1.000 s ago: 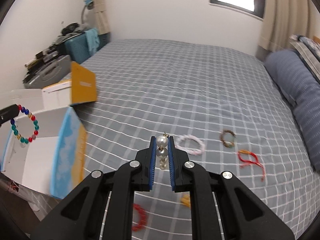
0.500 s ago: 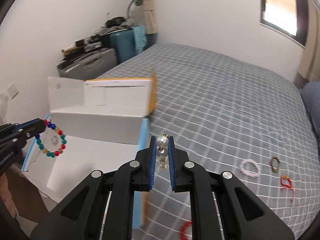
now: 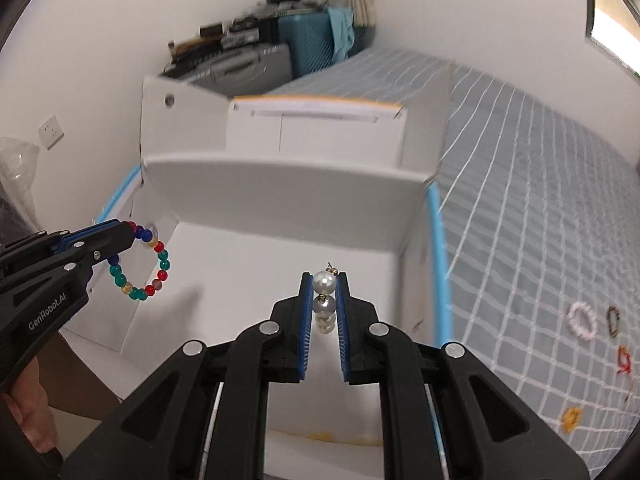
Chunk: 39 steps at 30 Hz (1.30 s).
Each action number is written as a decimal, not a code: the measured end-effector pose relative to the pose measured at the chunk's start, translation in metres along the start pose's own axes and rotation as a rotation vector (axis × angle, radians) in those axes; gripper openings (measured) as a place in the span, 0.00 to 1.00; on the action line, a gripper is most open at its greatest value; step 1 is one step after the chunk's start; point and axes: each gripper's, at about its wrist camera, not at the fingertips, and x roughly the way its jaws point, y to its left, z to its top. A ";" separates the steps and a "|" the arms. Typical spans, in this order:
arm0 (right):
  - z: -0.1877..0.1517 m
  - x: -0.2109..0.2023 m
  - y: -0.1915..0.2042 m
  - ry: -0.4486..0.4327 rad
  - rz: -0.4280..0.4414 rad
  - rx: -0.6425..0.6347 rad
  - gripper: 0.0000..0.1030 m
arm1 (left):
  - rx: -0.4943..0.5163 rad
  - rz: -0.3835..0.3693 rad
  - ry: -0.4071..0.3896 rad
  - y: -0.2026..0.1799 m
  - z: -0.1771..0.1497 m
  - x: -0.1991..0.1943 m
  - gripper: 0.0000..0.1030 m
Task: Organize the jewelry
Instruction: 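Open the left tool and the right tool to drop both items in the box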
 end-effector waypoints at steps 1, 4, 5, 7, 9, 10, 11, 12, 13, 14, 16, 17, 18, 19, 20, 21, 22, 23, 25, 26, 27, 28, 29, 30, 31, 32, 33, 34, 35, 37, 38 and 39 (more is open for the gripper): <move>-0.002 0.006 0.002 0.019 -0.006 0.009 0.10 | -0.002 0.001 0.009 0.002 -0.002 0.004 0.09; -0.007 0.018 0.007 0.061 -0.007 0.023 0.10 | -0.011 0.005 0.041 0.008 -0.009 0.018 0.09; -0.008 0.021 0.009 0.071 -0.010 0.022 0.10 | -0.014 0.006 0.051 0.009 -0.010 0.021 0.09; -0.011 0.027 0.012 0.092 -0.015 0.022 0.10 | -0.012 0.010 0.067 0.012 -0.014 0.028 0.09; -0.014 0.033 0.014 0.115 -0.016 0.025 0.10 | -0.010 0.013 0.081 0.014 -0.017 0.034 0.09; -0.015 0.035 0.015 0.124 -0.014 0.030 0.10 | -0.009 0.013 0.086 0.014 -0.017 0.036 0.09; -0.016 0.036 0.015 0.130 -0.015 0.031 0.10 | -0.007 0.016 0.095 0.014 -0.018 0.039 0.09; -0.018 0.038 0.016 0.140 -0.018 0.030 0.10 | -0.009 0.018 0.105 0.015 -0.019 0.043 0.09; -0.018 0.040 0.015 0.146 -0.019 0.029 0.10 | -0.009 0.019 0.110 0.015 -0.020 0.045 0.09; -0.020 0.042 0.015 0.155 -0.020 0.031 0.10 | -0.008 0.021 0.116 0.016 -0.021 0.047 0.09; -0.020 0.046 0.014 0.167 -0.015 0.038 0.10 | -0.011 0.021 0.127 0.017 -0.024 0.052 0.09; -0.021 0.047 0.014 0.170 -0.015 0.041 0.10 | -0.011 0.020 0.130 0.017 -0.024 0.053 0.09; -0.022 0.048 0.013 0.172 -0.019 0.041 0.10 | -0.013 0.019 0.135 0.018 -0.024 0.055 0.09; -0.022 0.048 0.014 0.172 -0.020 0.039 0.10 | -0.013 0.020 0.138 0.017 -0.024 0.055 0.09; -0.022 0.049 0.014 0.172 -0.019 0.036 0.10 | -0.012 0.021 0.140 0.017 -0.024 0.056 0.09; -0.022 0.049 0.014 0.174 -0.014 0.036 0.10 | -0.012 0.020 0.143 0.018 -0.024 0.057 0.10; -0.020 0.051 0.016 0.175 -0.012 0.036 0.10 | -0.013 0.017 0.145 0.018 -0.025 0.058 0.10; -0.020 0.052 0.016 0.175 -0.011 0.038 0.11 | -0.015 0.016 0.146 0.018 -0.024 0.057 0.10; -0.020 0.050 0.015 0.176 0.001 0.050 0.13 | -0.019 0.020 0.138 0.018 -0.023 0.055 0.11; -0.020 0.048 0.014 0.175 0.005 0.054 0.13 | -0.019 0.019 0.137 0.017 -0.022 0.052 0.11; -0.019 0.046 0.014 0.174 0.003 0.054 0.13 | -0.021 0.018 0.136 0.017 -0.022 0.050 0.12; -0.019 0.043 0.014 0.166 0.004 0.051 0.15 | -0.020 0.017 0.133 0.017 -0.022 0.048 0.13; -0.019 0.038 0.013 0.156 0.009 0.053 0.28 | -0.021 0.017 0.126 0.016 -0.022 0.045 0.20; -0.019 0.032 0.013 0.143 0.009 0.058 0.37 | -0.023 0.017 0.121 0.017 -0.022 0.043 0.27; -0.018 0.026 0.012 0.128 0.006 0.063 0.52 | -0.023 0.021 0.112 0.017 -0.022 0.038 0.29; -0.019 0.017 0.012 0.103 0.000 0.063 0.59 | -0.021 0.027 0.099 0.018 -0.021 0.034 0.31; -0.018 0.006 0.012 0.073 -0.012 0.049 0.62 | -0.021 0.032 0.088 0.019 -0.022 0.029 0.35; -0.017 0.000 0.012 0.059 -0.021 0.038 0.66 | -0.023 0.032 0.080 0.019 -0.021 0.025 0.39; -0.016 -0.006 0.012 0.045 -0.027 0.030 0.70 | -0.027 0.031 0.069 0.020 -0.020 0.020 0.45; -0.015 -0.020 0.010 0.012 -0.043 0.023 0.74 | -0.028 0.037 0.039 0.019 -0.020 0.008 0.49; -0.014 -0.025 0.009 0.001 -0.050 0.021 0.77 | -0.025 0.038 0.029 0.018 -0.019 0.004 0.54; -0.014 -0.031 0.006 -0.016 -0.058 0.020 0.79 | -0.023 0.039 0.020 0.016 -0.020 -0.001 0.60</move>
